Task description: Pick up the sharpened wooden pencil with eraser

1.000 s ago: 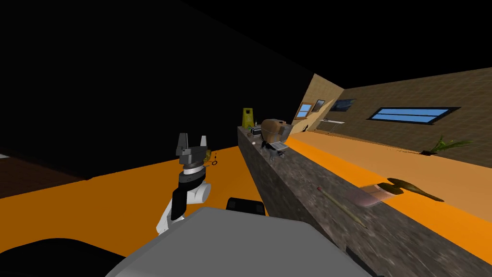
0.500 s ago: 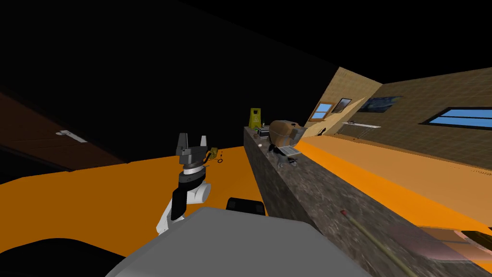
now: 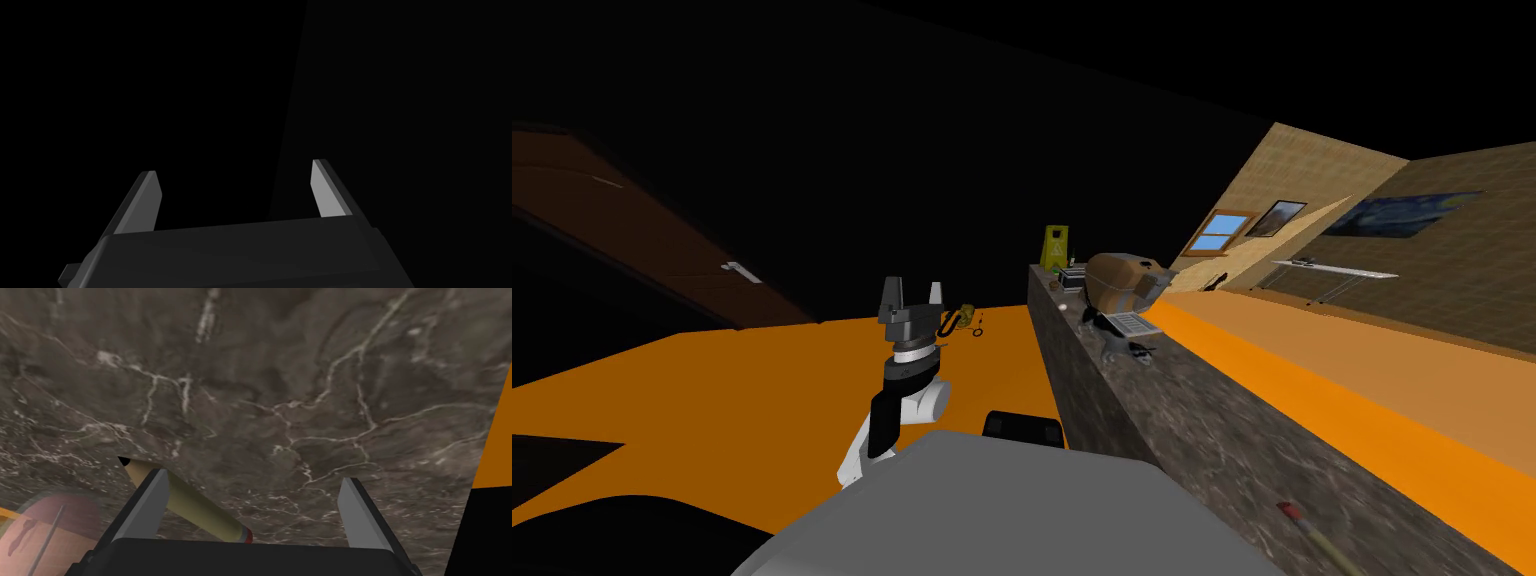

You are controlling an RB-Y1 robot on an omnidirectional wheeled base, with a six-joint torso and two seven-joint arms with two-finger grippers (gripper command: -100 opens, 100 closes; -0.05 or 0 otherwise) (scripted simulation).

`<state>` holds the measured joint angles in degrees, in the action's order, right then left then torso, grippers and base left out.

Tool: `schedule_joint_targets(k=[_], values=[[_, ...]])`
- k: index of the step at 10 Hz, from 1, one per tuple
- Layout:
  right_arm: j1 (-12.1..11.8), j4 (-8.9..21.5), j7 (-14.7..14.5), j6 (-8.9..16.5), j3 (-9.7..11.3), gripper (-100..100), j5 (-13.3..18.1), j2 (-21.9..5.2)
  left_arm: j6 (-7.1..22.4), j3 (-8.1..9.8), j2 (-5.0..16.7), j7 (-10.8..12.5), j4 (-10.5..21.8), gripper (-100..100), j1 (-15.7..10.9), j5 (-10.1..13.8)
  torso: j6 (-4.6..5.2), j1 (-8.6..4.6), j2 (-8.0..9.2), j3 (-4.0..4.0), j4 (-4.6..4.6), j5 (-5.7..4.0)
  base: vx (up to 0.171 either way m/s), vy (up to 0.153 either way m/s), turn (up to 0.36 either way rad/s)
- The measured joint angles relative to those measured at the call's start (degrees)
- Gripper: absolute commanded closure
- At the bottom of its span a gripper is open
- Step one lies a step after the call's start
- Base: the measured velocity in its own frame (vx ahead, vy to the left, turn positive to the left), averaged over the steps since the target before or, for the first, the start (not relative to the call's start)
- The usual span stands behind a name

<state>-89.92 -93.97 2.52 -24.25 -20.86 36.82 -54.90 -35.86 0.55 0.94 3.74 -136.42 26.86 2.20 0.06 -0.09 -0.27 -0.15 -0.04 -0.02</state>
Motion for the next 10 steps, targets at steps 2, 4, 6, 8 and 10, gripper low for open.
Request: schedule_joint_targets(k=[2,4,6,8,10], values=[[-1.6,2.4,-0.4,-0.5,0.0,-100,1.4,-2.9,0.0,0.0,0.0,0.0,0.0,0,0.0,0.0,0.03,-0.05,-0.04,-0.02,-0.01,-0.02,0.078,-0.053,0.122],[-3.2,3.8,-0.3,-0.5,1.0,-100,2.9,-6.7,0.0,0.0,0.0,0.0,0.0,0,0.0,0.0,-0.02,-0.13,-0.11,-0.06,-0.02,-0.04,0.094,-0.069,0.218],[-3.9,5.9,-1.1,-1.7,2.6,-100,4.5,-10.0,0.0,0.01,0.0,0.0,0.0,0,0.0,0.0,0.02,-0.19,-0.12,-0.07,-0.03,-0.06,0.085,-0.093,0.133],[-4.3,7.0,-1.7,-2.8,4.6,-100,5.7,-13.0,0.0,0.01,0.0,0.0,0.0,0,0.0,0.0,0.03,-0.19,-0.04,-0.02,0.0,-0.07,0.07,-0.079,0.09],[-3.7,7.5,-1.8,-3.7,7.3,-100,6.8,-15.6,0.0,0.01,0.0,0.0,0.0,0,0.0,0.0,0.05,-0.03,-0.05,-0.03,0.0,-0.03,0.055,-0.035,0.04]])
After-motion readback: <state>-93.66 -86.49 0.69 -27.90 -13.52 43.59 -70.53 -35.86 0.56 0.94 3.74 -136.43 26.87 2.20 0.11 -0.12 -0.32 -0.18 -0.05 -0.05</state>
